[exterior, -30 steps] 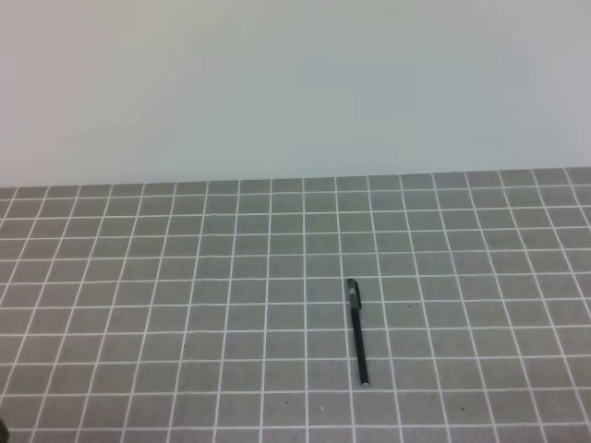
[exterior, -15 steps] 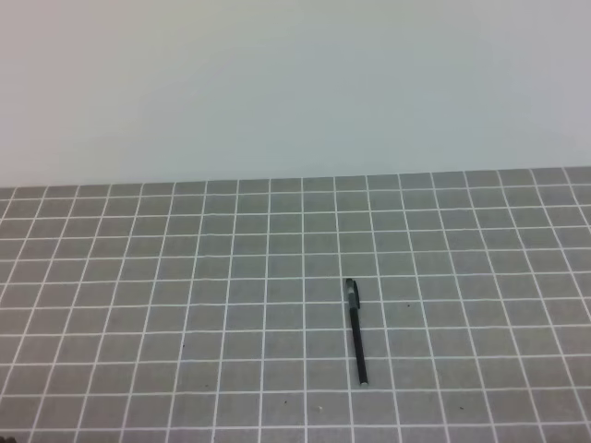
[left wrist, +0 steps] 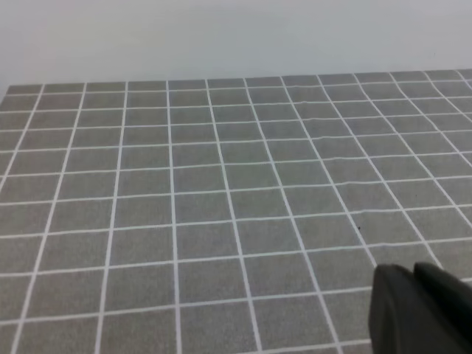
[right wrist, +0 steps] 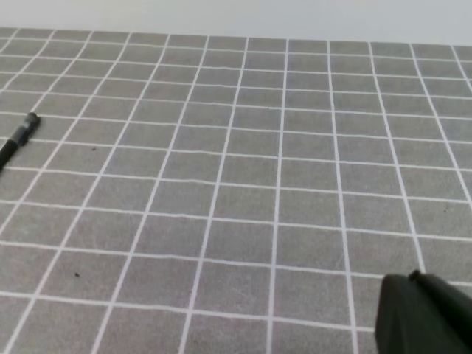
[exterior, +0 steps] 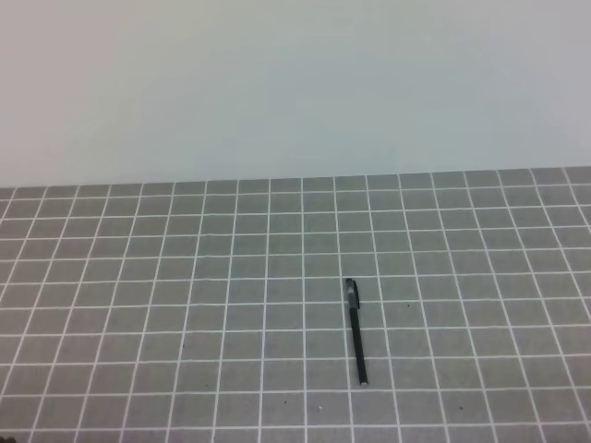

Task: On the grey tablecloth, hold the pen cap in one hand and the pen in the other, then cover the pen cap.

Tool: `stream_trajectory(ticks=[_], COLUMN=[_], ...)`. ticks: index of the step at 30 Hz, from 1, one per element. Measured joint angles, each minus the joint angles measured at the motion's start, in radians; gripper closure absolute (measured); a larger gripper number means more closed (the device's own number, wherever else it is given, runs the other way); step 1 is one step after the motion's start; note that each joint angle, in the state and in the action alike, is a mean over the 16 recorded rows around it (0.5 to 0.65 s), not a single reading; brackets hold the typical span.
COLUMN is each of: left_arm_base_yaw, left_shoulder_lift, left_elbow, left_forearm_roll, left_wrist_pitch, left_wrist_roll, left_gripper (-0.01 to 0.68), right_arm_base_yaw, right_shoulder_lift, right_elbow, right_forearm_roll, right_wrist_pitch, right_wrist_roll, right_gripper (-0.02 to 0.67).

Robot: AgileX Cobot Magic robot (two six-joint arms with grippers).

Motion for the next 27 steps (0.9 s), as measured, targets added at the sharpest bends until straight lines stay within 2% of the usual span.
stream_trajectory(ticks=[12, 27], left_arm_base_yaw=[0.018, 0.143], left_shoulder_lift=[0.000, 0.000], left_elbow=[0.000, 0.000], left_forearm_roll=[-0.002, -0.006], left_wrist_pitch=[0.000, 0.000], left_wrist_roll=[0.004, 0.003], left_gripper=[0.674, 0.674], right_arm_base_yaw=[0.000, 0.000], right_shoulder_lift=[0.000, 0.002], right_elbow=[0.000, 0.000], right_forearm_roll=[0.000, 0.000], right_wrist_pitch=[0.000, 0.000], right_wrist_roll=[-0.001, -0.001], right_gripper=[0.645, 0.645])
